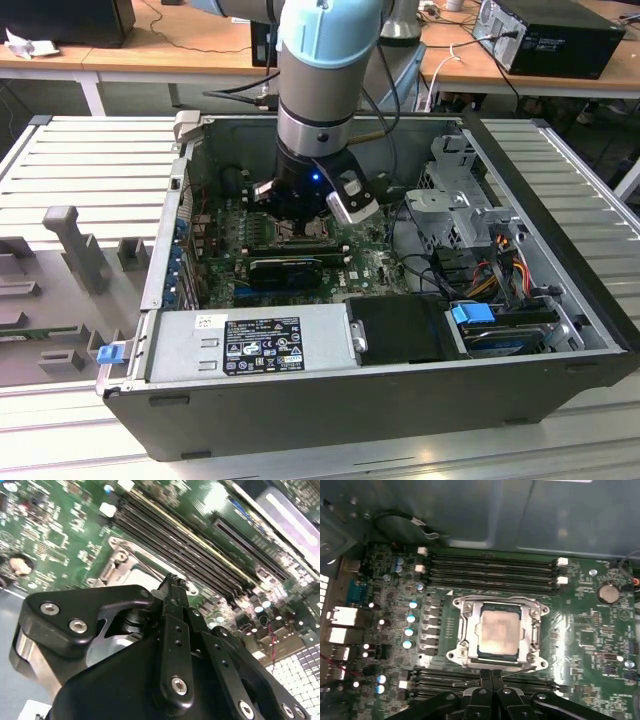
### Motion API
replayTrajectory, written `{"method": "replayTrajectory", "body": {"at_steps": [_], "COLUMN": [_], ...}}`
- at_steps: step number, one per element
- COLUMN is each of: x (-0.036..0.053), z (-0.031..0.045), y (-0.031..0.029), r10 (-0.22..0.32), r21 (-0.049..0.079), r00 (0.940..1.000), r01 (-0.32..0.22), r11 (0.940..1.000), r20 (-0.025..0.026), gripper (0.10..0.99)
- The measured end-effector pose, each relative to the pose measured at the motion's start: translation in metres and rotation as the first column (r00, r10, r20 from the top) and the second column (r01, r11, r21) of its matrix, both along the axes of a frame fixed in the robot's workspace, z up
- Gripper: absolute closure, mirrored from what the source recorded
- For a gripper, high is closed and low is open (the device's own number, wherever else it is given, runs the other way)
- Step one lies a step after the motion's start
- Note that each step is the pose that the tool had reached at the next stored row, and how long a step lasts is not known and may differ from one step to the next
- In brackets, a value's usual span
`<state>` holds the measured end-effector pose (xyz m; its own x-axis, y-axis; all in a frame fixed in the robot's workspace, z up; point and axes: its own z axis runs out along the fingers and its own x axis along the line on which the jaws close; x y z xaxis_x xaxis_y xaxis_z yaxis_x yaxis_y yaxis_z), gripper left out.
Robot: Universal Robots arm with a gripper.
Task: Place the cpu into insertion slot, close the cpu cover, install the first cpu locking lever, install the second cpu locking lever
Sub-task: 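Install the second cpu locking lever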
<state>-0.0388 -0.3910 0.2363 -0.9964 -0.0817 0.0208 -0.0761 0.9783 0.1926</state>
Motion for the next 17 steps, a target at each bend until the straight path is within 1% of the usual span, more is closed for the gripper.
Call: {"method": "replayTrajectory", "body": {"at_steps": [1,2,5,7,11,12,13,14,15,16,17], "x": [-0.0009,-0.0014,-0.002,-0.0052,-0.0194,-0.0214,-0.0215,-0.0216,-0.0216,-0.0218,-0.0227], "z": [-0.0004,-0.0028,-0.0096,-0.0123,-0.0146,-0.0163,-0.0182,-0.0199,-0.0209,-0.0216,-0.0225], "y": [-0.0001,-0.0001,0.0,-0.0001,-0.003,-0.0045,-0.0052,-0.0058,-0.0066,-0.0075,-0.0104], "r10": [0.0,0.0,0.0,0.0,0.0,0.001,0.001,0.001,0.001,0.001,0.001], "r21": [0.0,0.0,0.0,0.002,0.014,0.021,0.029,0.041,0.05,0.055,0.065], "r00": [1.0,1.0,1.0,1.0,1.0,1.0,1.0,1.0,1.0,1.0,1.0], "r01": [0.0,0.0,0.0,0.0,0.0,-0.001,-0.001,-0.001,-0.001,-0.001,-0.001], "r11": [1.0,1.0,1.0,1.0,0.9999,0.9998,0.9996,0.9992,0.9988,0.9985,0.9979], "r20": [-0.0003,-0.0013,-0.0019,-0.002,-0.002,-0.002,-0.002,-0.0019,-0.0019,-0.0018,-0.0019], "gripper": [0.98,0.98,0.98,0.98,0.98,0.98,0.98,0.98,0.98,0.98,0.98]}}
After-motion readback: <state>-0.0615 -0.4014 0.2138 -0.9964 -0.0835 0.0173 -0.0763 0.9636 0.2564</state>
